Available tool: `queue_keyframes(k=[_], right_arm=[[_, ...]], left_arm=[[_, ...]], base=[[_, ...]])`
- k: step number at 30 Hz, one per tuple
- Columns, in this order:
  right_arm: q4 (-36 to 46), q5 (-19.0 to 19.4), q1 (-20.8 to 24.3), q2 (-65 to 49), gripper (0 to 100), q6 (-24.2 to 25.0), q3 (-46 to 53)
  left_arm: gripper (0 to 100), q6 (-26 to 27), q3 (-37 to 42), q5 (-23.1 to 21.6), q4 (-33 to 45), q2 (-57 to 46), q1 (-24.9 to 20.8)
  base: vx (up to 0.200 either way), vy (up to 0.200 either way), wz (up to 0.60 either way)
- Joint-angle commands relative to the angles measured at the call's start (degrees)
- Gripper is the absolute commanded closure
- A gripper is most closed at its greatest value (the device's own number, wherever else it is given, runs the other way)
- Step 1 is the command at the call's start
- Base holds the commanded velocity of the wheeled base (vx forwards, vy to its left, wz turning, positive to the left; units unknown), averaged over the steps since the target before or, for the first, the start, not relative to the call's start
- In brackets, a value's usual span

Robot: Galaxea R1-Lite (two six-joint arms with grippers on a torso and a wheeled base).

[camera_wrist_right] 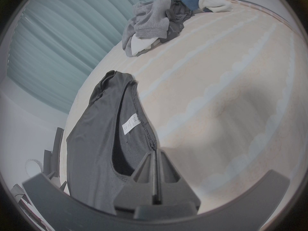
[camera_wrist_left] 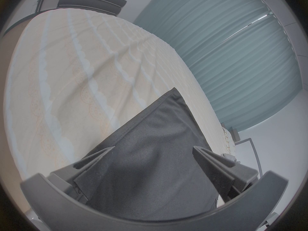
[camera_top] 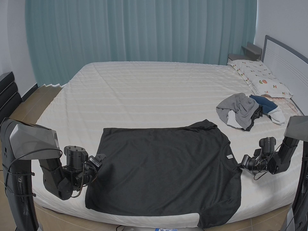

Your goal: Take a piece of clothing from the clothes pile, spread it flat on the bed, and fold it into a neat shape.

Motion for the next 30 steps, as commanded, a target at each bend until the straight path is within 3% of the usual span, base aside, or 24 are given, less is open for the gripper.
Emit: queue_keyframes(k=[1,16,17,27,28,30], right_arm=[[0.0,0.0,-0.7,-0.4,100,-0.1,0.0],[0.0,0.1,-2.7,-0.7,100,-1.3,-0.4],[-0.1,0.1,-2.7,-0.7,0,-1.3,-0.3],[-1.0,1.3,-2.2,-6.2,0,-1.3,6.5],[-2.4,3.4,-1.6,-8.3,0,-1.3,11.1],[-3.0,3.9,-1.6,-8.7,0,-1.3,12.2]], left_arm=[[0,0.0,0.1,0.0,0.0,0.1,0.0],[0,0.0,0.2,0.0,0.1,0.1,0.0],[0,0.0,0.2,0.0,0.1,0.1,0.0],[0,0.0,0.4,0.0,0.1,0.1,-0.3],[0,0.0,0.4,0.0,0.2,0.0,-0.3],[0,0.0,0.4,0.1,0.3,0.0,-0.3]], base=[[0.000,0.000,0.00],[0.000,0.000,0.00],[0.000,0.000,0.00],[0.000,0.000,0.00],[-0.200,0.000,0.00],[-0.200,0.000,0.00]])
